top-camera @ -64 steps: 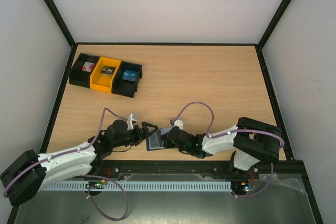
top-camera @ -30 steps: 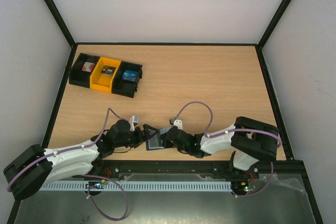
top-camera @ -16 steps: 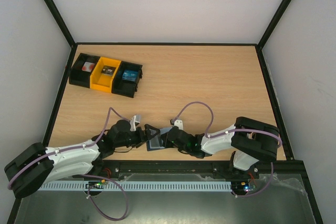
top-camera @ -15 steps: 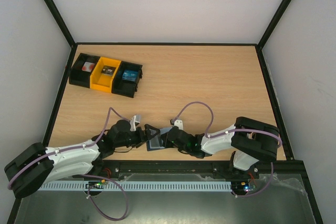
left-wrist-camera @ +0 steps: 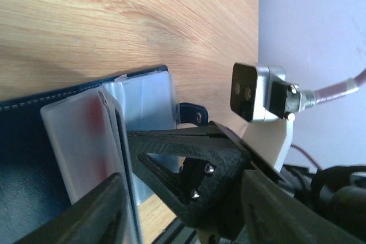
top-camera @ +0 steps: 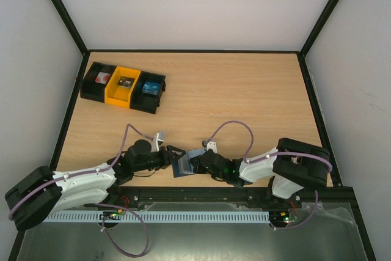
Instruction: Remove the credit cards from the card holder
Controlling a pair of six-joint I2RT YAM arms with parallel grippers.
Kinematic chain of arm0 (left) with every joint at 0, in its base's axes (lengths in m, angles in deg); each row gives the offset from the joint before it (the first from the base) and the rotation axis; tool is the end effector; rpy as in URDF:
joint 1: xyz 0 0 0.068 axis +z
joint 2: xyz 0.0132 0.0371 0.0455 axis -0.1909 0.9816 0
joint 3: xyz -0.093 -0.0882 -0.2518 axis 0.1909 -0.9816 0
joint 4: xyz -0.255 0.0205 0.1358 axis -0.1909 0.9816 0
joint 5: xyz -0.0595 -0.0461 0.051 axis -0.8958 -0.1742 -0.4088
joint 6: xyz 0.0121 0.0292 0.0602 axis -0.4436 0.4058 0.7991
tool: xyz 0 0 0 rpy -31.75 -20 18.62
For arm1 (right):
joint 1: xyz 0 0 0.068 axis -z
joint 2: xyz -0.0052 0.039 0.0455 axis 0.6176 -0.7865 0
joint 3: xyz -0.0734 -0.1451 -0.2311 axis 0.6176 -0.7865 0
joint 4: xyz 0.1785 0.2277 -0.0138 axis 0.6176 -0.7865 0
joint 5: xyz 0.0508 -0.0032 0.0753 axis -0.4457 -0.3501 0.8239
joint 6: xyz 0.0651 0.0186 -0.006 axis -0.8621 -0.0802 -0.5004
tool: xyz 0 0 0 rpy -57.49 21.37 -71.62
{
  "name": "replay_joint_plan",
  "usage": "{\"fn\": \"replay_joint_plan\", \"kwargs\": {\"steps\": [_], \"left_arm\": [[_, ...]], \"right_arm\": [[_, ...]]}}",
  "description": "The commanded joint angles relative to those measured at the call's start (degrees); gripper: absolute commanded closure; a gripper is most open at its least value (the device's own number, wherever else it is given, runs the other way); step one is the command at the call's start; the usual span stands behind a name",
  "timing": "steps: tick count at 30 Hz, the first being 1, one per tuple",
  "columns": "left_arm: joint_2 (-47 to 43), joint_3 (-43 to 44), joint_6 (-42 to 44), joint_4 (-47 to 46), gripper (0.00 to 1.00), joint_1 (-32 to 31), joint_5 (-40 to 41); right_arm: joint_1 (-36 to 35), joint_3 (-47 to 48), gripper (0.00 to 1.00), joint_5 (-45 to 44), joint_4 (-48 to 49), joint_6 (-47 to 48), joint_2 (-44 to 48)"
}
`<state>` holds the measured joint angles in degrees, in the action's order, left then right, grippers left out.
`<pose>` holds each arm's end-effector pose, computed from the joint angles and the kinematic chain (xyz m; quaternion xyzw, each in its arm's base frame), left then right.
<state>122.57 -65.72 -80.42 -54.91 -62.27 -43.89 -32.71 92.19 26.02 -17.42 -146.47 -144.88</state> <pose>0.1203 -0.1726 0.1284 -0.0729 0.8086 -0.5560 0.1778 0.0907 0.2559 0.0807 -0.0494 0.8879 0.4153 0.1915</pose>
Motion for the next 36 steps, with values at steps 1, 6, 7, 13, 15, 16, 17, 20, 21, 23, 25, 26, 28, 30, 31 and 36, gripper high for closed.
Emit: {"fn": "replay_joint_plan", "kwargs": {"steps": [1,6,7,13,15,16,17,20,21,23,25,26,28,30,31,36], "left_arm": [[-0.03,0.04,0.85,-1.98,0.55,-0.33,0.78],[0.95,0.83,1.65,-1.42,0.62,-0.33,0.68],[1.26,0.93,1.75,-1.34,0.62,-0.33,0.68],[1.21,2.30,1.95,5.74,0.54,-0.34,3.47],[-0.01,1.63,1.22,6.80,0.48,-0.24,4.49],[-0.54,1.20,0.82,6.77,0.44,-0.16,4.62],[-1.25,0.94,0.52,6.68,0.38,-0.12,4.63],[-1.90,0.53,0.44,6.65,0.30,-0.01,4.64],[-1.93,0.44,0.44,6.55,0.28,0.02,4.51],[-1.88,-0.07,0.21,6.00,0.26,0.01,4.18],[-2.01,-0.81,-0.43,5.12,0.25,0.17,3.71],[-2.11,-1.05,-0.71,4.85,0.25,0.22,3.55],[-2.61,-1.30,-0.95,5.17,0.25,0.37,3.36],[-3.11,-1.06,-0.84,6.85,0.24,0.92,3.26],[-3.31,-0.69,-0.46,8.54,0.23,1.73,2.98],[-5.41,0.55,2.28,13.11,0.15,5.64,-0.79]], "right_arm": [[-0.17,-1.82,0.96,-1.23,-1.25,0.63,2.55],[-0.17,-2.03,0.96,-0.74,-0.84,0.75,2.38],[-0.17,-1.96,0.96,-0.55,-0.61,0.71,2.26],[-0.17,0.00,0.90,-0.84,-5.22,2.01,4.23],[-0.18,0.29,0.87,-1.26,-6.60,1.87,5.27],[-0.17,0.24,0.87,-1.25,-6.84,1.78,5.64],[-0.17,0.28,0.87,-0.96,-6.98,1.64,5.69],[-0.21,1.55,0.87,0.13,-8.06,1.54,4.07],[-0.25,2.13,0.86,0.41,-9.01,1.57,3.19],[-0.30,2.97,0.87,1.69,-9.95,2.19,1.57],[-0.34,3.60,0.87,2.06,-11.49,2.29,0.38],[-0.34,3.78,0.87,2.00,-12.38,2.29,0.04],[-0.34,3.97,0.87,1.65,-13.28,2.13,-0.29],[-0.34,4.04,0.92,1.04,-13.48,1.88,-0.76],[-0.34,4.18,0.93,0.87,-13.31,1.71,-1.08],[-0.43,3.20,0.98,-0.84,-13.15,0.59,-3.00]]}}
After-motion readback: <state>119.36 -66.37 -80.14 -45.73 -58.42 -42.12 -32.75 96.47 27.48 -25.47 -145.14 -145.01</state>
